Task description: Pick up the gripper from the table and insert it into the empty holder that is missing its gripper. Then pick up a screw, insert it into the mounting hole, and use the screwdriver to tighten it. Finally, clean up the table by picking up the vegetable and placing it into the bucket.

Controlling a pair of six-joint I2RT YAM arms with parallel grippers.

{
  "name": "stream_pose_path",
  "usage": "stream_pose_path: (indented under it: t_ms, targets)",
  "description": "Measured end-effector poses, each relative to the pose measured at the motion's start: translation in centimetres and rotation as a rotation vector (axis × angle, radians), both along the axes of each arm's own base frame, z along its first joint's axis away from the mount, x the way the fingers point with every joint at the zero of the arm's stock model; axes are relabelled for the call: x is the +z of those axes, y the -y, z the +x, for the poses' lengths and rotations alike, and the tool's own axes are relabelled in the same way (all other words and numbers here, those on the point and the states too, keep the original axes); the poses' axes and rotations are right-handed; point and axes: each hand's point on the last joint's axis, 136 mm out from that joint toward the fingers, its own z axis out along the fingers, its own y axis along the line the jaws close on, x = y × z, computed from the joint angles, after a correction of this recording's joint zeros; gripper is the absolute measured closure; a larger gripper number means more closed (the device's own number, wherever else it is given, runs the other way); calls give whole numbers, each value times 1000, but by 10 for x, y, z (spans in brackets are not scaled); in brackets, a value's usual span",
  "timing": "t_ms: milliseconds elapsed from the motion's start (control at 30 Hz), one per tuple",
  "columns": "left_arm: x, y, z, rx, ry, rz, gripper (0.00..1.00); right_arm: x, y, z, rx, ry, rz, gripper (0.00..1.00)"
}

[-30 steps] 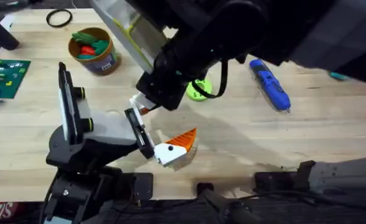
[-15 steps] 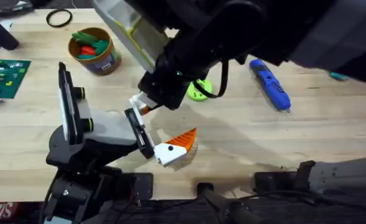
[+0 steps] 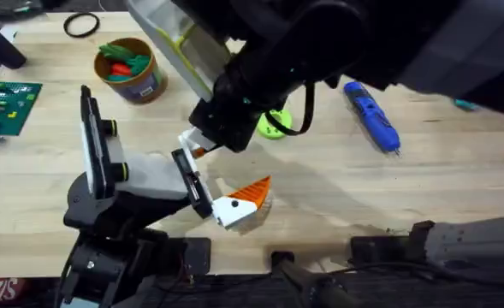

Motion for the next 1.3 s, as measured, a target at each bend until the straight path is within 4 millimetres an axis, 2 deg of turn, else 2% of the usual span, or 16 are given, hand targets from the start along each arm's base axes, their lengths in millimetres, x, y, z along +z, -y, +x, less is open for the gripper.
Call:
stream_pose_path:
  t_ms: [233,467,667,700,733,833,933,1000,1300]
  targets:
    - [0,0,0,0,0,0,15,-1,0,0,1,-4,-3,993]
    - [0,0,0,0,-17,-8,14,-23,-6,3,2,-32,-47,993]
    - [-1,0,0,1,-30,-11,14,-24,-6,3,1,-34,-50,993]
    - [-1,0,0,1,-30,-11,14,-24,-6,3,1,-35,-50,967]
    - [-1,0,0,2,-30,-11,14,-24,-5,3,0,-36,-52,876]
    - [-1,0,1,6,-30,-11,14,-25,-5,1,3,-43,-57,479]
    - [-1,-1,1,7,-29,-10,14,-26,1,10,-22,-24,-72,73]
    - [-1,-1,1,8,-29,-10,14,-26,3,14,-32,-21,-74,12]
    - [-1,-1,1,7,-29,-10,14,-26,3,14,-32,-20,-74,7]
